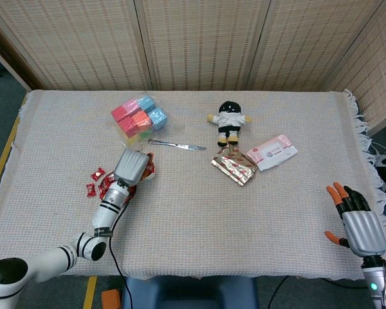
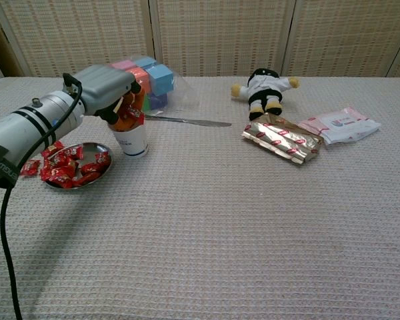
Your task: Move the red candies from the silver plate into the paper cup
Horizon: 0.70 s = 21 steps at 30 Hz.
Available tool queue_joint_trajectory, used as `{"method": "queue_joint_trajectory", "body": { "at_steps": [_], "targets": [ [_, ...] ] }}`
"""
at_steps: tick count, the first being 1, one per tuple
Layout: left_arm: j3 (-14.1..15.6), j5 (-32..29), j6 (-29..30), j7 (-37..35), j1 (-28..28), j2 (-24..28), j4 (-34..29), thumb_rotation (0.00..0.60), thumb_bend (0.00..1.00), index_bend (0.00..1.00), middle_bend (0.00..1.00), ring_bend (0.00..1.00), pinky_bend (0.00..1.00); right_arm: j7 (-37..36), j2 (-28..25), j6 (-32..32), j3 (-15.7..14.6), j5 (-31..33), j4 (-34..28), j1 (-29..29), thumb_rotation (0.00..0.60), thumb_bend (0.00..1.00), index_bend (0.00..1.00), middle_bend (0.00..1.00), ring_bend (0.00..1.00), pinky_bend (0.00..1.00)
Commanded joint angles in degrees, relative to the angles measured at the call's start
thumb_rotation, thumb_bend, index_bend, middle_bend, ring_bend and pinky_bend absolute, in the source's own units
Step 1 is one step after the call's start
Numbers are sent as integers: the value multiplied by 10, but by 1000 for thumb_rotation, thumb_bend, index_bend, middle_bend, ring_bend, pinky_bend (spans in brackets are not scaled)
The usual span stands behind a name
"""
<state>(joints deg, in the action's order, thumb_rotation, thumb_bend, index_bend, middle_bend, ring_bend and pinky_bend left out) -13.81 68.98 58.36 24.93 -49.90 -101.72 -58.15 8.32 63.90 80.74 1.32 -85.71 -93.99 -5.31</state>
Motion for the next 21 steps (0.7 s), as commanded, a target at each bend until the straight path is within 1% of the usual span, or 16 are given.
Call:
{"method": "queue_joint_trajectory", "body": {
  "at_steps": [1,14,16,19,21],
  "targets": [
    [1,0,0,0,1,2,-2,600,546,513,673,654,1000,0,0,1,0,-1,0,0,600,0,0,0,0,107],
    [-1,-4,-4,2,3,12,-11,600,546,494,661,645,1000,0,0,1,0,-1,0,0,600,0,0,0,0,108],
    [0,-2,-3,-7,5,15,-15,600,533,463,626,620,1000,0,0,1,0,-1,0,0,600,0,0,0,0,108],
    [1,3,-3,-24,7,21,-25,600,495,365,523,521,1000,1,1,1,0,0,0,0,600,0,0,0,0,108],
    [2,11,0,-33,7,23,-30,600,483,333,473,462,1000,1,0,1,0,-1,0,0,600,0,0,0,0,108]
  ]
}}
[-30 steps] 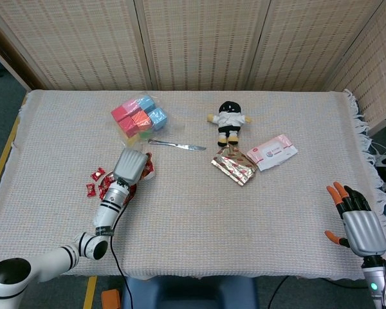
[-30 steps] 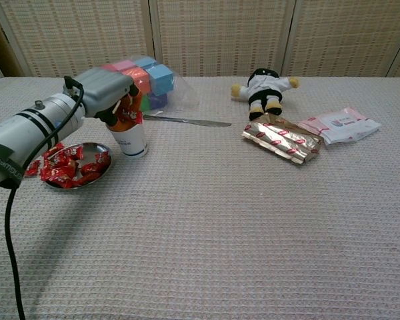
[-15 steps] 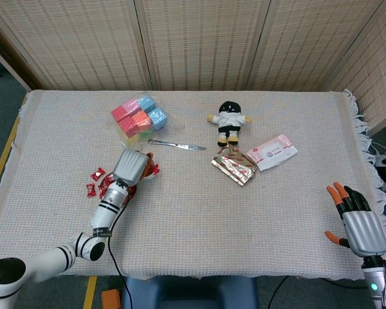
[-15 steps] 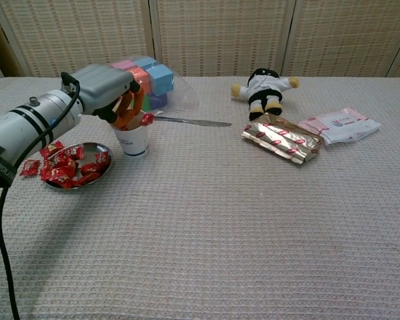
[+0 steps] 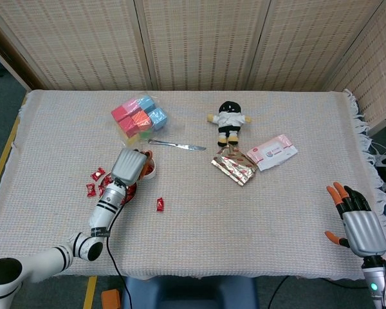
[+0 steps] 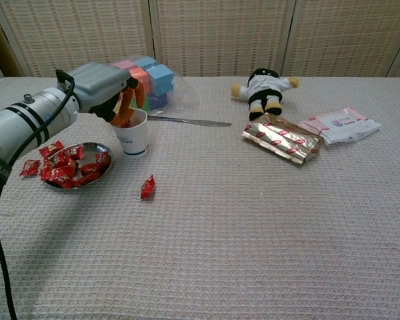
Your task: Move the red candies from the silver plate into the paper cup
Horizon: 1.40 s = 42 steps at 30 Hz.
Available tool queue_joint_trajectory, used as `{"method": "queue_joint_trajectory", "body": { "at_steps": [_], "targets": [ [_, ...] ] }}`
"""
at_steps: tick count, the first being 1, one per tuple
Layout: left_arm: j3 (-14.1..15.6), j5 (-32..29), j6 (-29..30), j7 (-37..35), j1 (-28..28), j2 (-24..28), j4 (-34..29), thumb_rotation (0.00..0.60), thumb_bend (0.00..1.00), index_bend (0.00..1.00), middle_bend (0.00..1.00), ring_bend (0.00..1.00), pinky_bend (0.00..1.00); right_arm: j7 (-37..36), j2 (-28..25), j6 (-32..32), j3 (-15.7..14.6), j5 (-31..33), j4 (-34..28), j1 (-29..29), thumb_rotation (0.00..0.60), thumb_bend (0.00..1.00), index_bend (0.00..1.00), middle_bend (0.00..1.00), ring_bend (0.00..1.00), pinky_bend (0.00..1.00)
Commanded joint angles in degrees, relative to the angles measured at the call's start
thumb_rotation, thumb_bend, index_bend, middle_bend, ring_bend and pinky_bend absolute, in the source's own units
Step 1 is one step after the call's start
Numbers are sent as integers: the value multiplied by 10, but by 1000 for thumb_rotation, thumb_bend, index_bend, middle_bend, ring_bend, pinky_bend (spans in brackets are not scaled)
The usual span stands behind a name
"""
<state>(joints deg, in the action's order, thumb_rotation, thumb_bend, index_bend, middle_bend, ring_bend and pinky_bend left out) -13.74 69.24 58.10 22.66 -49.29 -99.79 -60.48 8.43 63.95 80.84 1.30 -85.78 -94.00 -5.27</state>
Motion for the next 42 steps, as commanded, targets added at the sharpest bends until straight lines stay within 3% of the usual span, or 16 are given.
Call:
{"method": "queue_joint_trajectory", "body": {
  "at_steps": [1,6,10,13,16,22,28,35,42],
  "targets": [
    [2,12,5,-12,0,3,-6,600,476,321,447,431,1000,1,0,0,-1,-1,-1,0,600,0,0,0,0,108],
    [4,18,7,-20,0,3,-6,600,457,274,371,354,1000,-2,-1,2,-2,-4,0,1,600,0,0,0,0,108],
    [15,38,37,-32,20,26,-51,600,446,237,324,345,1000,-5,-3,2,-3,-6,0,1,600,0,0,0,0,108],
    [45,75,84,-53,56,61,-117,600,439,225,311,342,1000,-10,-5,6,-4,-10,-1,3,600,0,0,0,0,108],
    [94,128,139,-72,102,92,-172,600,430,224,310,346,1000,-15,-7,12,-8,-20,-1,6,600,0,0,0,0,108],
    [160,181,172,-69,151,89,-189,600,426,227,311,361,1000,-17,-8,17,-17,-41,-3,7,600,0,0,0,0,108],
    [166,166,120,-40,153,37,-152,600,424,202,278,301,1000,-27,-12,24,-24,-59,-2,9,600,0,0,0,0,108],
    [142,150,88,8,143,-12,-108,600,416,167,144,191,1000,-38,-17,23,-28,-67,1,9,600,0,0,0,0,108],
    [126,137,62,19,134,-44,-62,600,417,169,128,198,1000,-43,-20,26,-30,-70,2,11,600,0,0,0,0,111]
  ]
}}
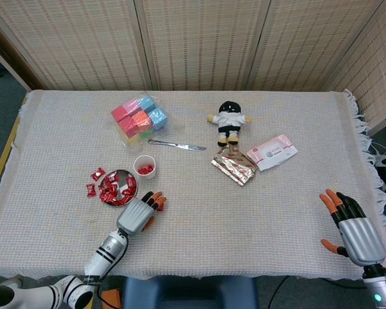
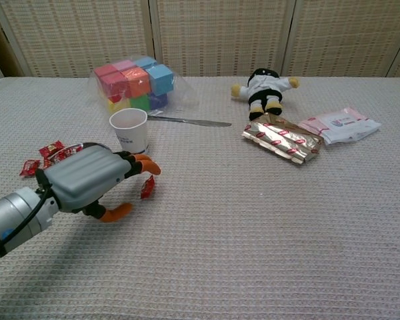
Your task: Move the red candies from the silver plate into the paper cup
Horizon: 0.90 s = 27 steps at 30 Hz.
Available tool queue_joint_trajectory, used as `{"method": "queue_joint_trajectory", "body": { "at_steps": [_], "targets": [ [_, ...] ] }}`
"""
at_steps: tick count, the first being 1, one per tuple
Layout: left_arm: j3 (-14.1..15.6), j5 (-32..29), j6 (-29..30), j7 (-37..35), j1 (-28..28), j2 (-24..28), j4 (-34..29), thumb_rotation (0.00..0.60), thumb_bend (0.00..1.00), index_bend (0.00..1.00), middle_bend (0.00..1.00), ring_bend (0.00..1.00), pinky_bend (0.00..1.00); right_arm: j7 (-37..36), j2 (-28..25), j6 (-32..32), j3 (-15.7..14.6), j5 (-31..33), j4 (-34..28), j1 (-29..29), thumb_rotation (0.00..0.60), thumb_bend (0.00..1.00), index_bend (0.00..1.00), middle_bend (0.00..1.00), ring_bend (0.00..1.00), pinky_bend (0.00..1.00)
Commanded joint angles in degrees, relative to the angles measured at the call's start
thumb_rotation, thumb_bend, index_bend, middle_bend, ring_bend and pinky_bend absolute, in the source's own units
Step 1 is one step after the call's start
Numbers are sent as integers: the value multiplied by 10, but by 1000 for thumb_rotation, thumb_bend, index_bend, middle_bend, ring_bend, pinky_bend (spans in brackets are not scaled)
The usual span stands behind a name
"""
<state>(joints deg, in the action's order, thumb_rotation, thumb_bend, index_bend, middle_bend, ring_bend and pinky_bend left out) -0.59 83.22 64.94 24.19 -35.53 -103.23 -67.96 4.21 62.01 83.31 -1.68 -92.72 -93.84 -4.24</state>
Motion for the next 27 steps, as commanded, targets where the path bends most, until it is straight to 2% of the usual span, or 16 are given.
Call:
{"method": "queue_joint_trajectory", "body": {
  "at_steps": [1,5,11,14,19,24,27],
  "targets": [
    [-7,-3,-8,5,-4,-14,19,600,417,173,132,220,1000,-1,-1,1,0,-1,0,1,600,0,0,0,0,111],
    [-12,-3,-11,4,-6,-24,32,600,417,209,189,354,1000,-1,0,-2,1,1,0,0,600,0,0,0,0,112],
    [-14,10,-5,-6,-8,-32,45,600,416,319,327,458,1000,0,0,-4,2,3,0,-1,600,0,0,0,0,115],
    [-14,13,-5,-9,-9,-38,55,600,416,410,412,496,1000,0,0,-4,2,3,0,-1,600,0,0,0,0,119],
    [-15,16,-4,-17,-7,-42,64,600,417,488,475,515,1000,1,0,-3,2,3,-1,-1,600,0,0,0,0,123],
    [-14,33,22,-37,-2,-39,65,600,424,602,594,561,1000,2,0,-3,2,3,-1,-1,600,0,0,0,0,128],
    [-20,41,45,-49,3,-19,44,600,426,629,623,574,1000,1,0,-2,3,5,-1,0,600,0,0,0,0,130]
  ]
}}
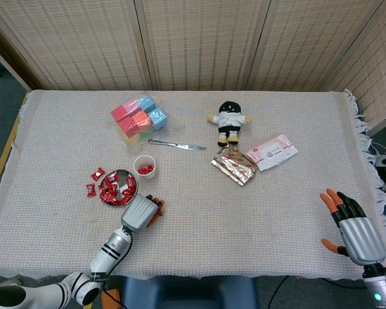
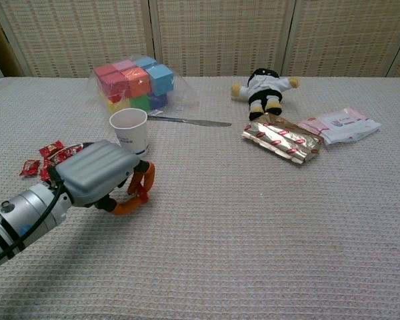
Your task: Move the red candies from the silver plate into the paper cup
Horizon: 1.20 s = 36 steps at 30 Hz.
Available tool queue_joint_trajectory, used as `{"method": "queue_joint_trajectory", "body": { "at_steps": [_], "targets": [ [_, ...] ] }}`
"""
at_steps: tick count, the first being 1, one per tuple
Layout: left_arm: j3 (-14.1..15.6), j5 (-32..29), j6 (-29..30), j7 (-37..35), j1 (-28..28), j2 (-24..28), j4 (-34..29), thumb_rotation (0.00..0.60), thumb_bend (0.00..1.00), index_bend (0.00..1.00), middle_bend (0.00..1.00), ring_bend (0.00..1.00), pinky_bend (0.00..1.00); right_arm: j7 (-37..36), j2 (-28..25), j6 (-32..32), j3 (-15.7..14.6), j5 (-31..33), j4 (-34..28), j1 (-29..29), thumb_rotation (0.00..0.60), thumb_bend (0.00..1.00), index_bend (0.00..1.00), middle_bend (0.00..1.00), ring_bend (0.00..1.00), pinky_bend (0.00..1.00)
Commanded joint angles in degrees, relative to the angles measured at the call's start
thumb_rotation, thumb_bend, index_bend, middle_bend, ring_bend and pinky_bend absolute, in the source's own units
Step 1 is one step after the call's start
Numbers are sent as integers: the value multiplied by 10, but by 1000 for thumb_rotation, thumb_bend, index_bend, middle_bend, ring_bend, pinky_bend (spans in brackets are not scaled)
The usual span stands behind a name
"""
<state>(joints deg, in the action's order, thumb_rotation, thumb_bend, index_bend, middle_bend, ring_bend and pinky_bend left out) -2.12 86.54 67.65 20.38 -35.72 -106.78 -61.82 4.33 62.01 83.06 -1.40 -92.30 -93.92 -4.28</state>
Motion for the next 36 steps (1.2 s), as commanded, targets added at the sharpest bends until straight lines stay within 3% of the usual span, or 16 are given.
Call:
{"method": "queue_joint_trajectory", "body": {
  "at_steps": [1,5,8,15,25,32,36],
  "targets": [
    [-9,9,25,-15,6,26,-28,600,425,630,623,575,1000,-1,0,0,1,1,0,0,600,0,0,0,0,131],
    [-44,5,50,-26,3,69,-74,600,424,620,621,575,1000,0,1,-3,3,6,0,-1,600,0,0,0,0,131],
    [-80,-10,36,-24,-18,85,-85,600,424,613,618,575,1000,6,3,-8,4,8,-1,-3,600,0,0,0,0,131],
    [-145,-64,-32,10,-86,68,-30,600,424,595,615,574,1000,20,9,-19,7,18,-3,-8,600,0,0,0,0,131],
    [-146,-98,-78,5,-123,27,89,600,424,551,593,572,1000,25,9,-19,13,34,-2,-7,600,0,0,0,0,132],
    [-130,-104,-92,13,-123,35,77,600,421,372,497,493,1000,29,12,-19,15,38,-4,-7,600,0,0,0,0,132],
    [-124,-104,-83,20,-117,47,51,600,420,320,471,480,1000,29,12,-17,14,35,-4,-6,600,0,0,0,0,132]
  ]
}}
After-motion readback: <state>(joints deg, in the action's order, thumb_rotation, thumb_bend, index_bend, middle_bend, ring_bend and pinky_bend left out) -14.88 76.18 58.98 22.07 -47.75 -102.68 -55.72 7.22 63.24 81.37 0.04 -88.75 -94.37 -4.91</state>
